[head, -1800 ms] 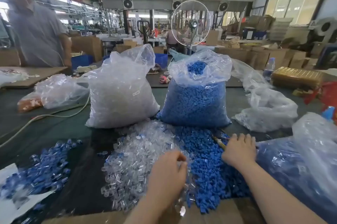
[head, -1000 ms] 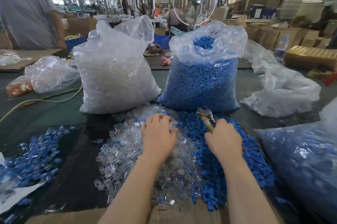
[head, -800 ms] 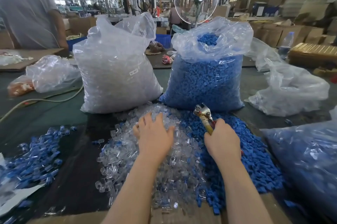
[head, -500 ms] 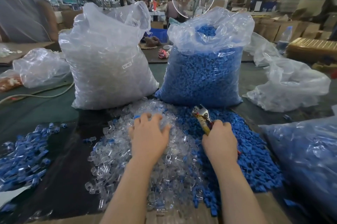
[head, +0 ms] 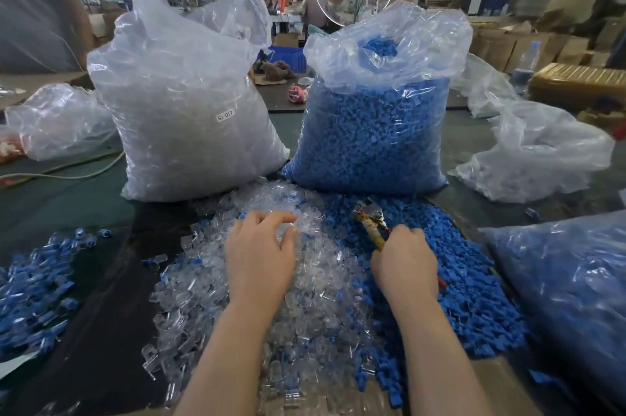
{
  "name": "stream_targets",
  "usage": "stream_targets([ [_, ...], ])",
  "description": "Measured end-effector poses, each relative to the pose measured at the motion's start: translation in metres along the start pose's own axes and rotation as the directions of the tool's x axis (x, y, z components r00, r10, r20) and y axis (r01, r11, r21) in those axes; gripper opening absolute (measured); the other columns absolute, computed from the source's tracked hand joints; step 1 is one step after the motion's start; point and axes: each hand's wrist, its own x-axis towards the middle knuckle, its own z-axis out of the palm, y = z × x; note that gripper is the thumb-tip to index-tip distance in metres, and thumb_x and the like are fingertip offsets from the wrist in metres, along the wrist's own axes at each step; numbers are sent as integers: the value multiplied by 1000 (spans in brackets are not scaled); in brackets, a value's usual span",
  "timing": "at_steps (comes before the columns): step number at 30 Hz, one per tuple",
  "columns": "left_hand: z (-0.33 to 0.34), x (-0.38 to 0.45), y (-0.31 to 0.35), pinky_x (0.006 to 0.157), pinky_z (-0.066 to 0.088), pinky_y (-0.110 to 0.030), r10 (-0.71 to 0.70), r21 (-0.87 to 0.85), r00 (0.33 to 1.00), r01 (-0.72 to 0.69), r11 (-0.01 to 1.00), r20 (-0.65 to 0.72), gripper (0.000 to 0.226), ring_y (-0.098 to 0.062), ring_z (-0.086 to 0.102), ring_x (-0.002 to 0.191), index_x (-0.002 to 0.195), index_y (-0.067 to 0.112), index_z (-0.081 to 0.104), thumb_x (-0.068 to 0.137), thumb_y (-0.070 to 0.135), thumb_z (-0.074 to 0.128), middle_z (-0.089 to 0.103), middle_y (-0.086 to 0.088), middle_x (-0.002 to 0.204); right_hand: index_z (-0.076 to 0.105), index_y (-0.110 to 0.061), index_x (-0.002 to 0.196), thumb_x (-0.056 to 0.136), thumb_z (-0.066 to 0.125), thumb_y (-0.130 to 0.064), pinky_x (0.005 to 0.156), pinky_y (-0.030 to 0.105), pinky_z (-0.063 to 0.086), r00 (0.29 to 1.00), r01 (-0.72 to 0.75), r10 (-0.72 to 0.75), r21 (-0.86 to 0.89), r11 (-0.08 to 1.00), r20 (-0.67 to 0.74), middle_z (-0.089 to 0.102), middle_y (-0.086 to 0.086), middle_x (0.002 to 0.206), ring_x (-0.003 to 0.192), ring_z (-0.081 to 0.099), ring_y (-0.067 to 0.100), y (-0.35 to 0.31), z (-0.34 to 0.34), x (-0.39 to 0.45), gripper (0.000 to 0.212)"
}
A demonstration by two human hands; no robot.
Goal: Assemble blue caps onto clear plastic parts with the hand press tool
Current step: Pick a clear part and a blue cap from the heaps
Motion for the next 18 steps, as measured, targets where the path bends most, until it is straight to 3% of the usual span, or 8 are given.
stream_targets([
  [9,-2,-3,5,73,38,-26,8,-40,999,-10,999,-32,15,-10,52,87,109,36,61,95,31,60,54,11,94,54,-10,110,92,60,-25,71,35,40,1000,5,-5,4,1000,-3,54,10,114,92,60,29,-3,2,1,24],
  [14,0,-3,5,68,43,-28,16,-67,998,-20,998,-68,12,-8,53,79,91,35,50,94,31,61,51,16,84,42,-15,89,91,60,-22,65,33,37,1000,18,-18,16,1000,-13,56,6,97,75,45,22,-3,2,1,19],
  [18,0,-3,6,57,39,-29,44,-99,994,-54,994,-100,22,-2,50,64,91,34,39,96,26,59,52,16,73,44,-14,86,88,60,-20,59,33,32,999,23,-20,93,995,-39,41,0,77,66,41,19,-3,1,1,17],
])
